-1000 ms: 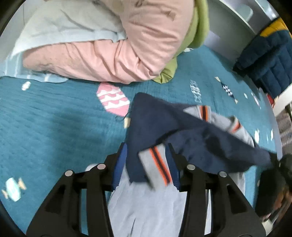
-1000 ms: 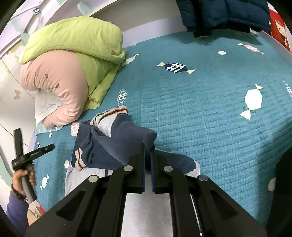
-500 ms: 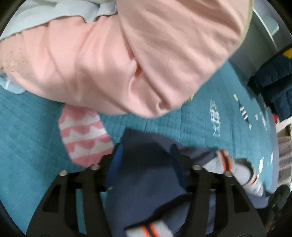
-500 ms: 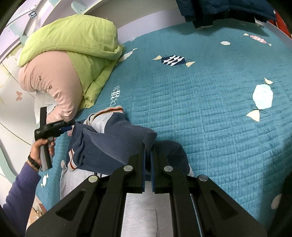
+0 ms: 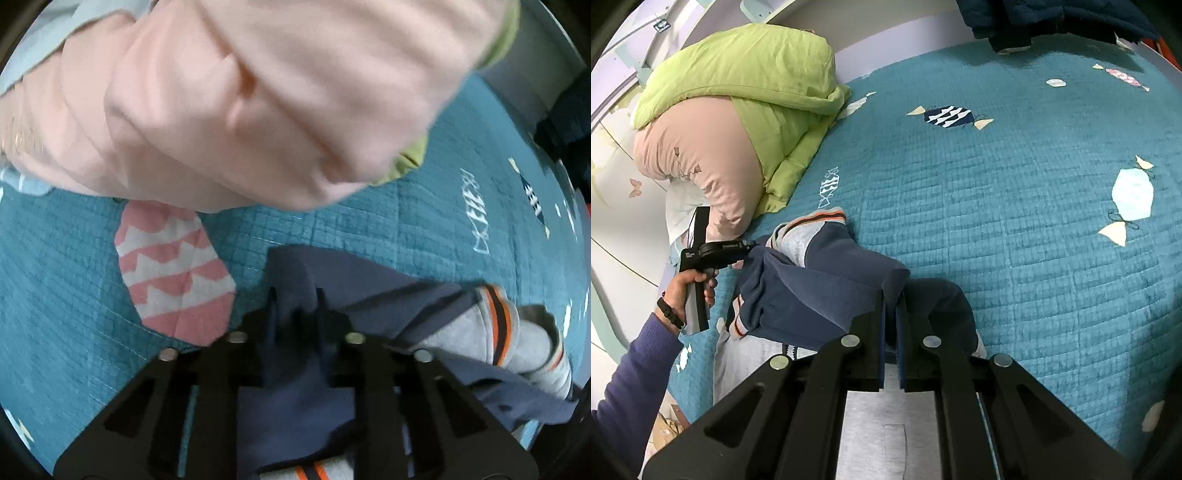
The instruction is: Fold large clothes
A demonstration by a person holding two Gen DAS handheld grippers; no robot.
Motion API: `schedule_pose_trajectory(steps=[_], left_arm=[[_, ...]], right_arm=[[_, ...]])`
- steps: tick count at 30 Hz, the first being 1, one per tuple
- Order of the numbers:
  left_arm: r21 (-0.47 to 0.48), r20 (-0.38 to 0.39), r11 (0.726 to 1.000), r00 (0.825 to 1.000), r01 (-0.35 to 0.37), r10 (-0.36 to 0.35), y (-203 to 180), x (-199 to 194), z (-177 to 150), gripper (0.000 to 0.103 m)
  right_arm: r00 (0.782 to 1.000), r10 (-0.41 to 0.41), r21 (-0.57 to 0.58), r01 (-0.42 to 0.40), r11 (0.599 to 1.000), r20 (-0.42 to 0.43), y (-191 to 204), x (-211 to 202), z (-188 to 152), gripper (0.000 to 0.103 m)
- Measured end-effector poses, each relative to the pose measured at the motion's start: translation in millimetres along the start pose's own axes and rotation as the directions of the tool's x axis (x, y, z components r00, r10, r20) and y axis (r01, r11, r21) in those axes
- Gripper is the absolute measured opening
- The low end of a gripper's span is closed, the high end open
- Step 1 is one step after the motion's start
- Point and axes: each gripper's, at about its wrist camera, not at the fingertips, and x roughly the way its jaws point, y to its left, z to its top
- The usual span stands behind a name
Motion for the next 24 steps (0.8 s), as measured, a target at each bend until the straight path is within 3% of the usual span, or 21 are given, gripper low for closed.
schedule_pose_trajectory(steps=[6,12,20,24], left_arm=[[0.005,0.106,0.998,0.993,0.058,-0.058,0.7,-32.0,-12.2,0.010],[0.022,0.200,0.982,0.962,0.186,-0.187,12.7,-100.7,-44.7,0.009],[0.029,0.290,0.957,0.914,0.290,-0.285,42.9,-198.5,-154.7,0.009],[-0.016,0.286,0.954,0.916,0.299,-0.282,58.0,-211.2,-218.6,0.009]], right_arm=[[1.000,-0.008,0.008,0.008,1.000,0.011,4.6,-6.2,-1.7,0.004],[0.999,-0.006,0.011,0.005,1.000,0.035,17.1,-32.1,-7.1,0.004],[0.999,-0.021,0.018,0.020,1.000,0.048,37.8,-90.8,-48.2,0.004],[0.999,-0.041,0.032,0.040,0.999,0.033,41.7,-118.3,-87.0,0.004]])
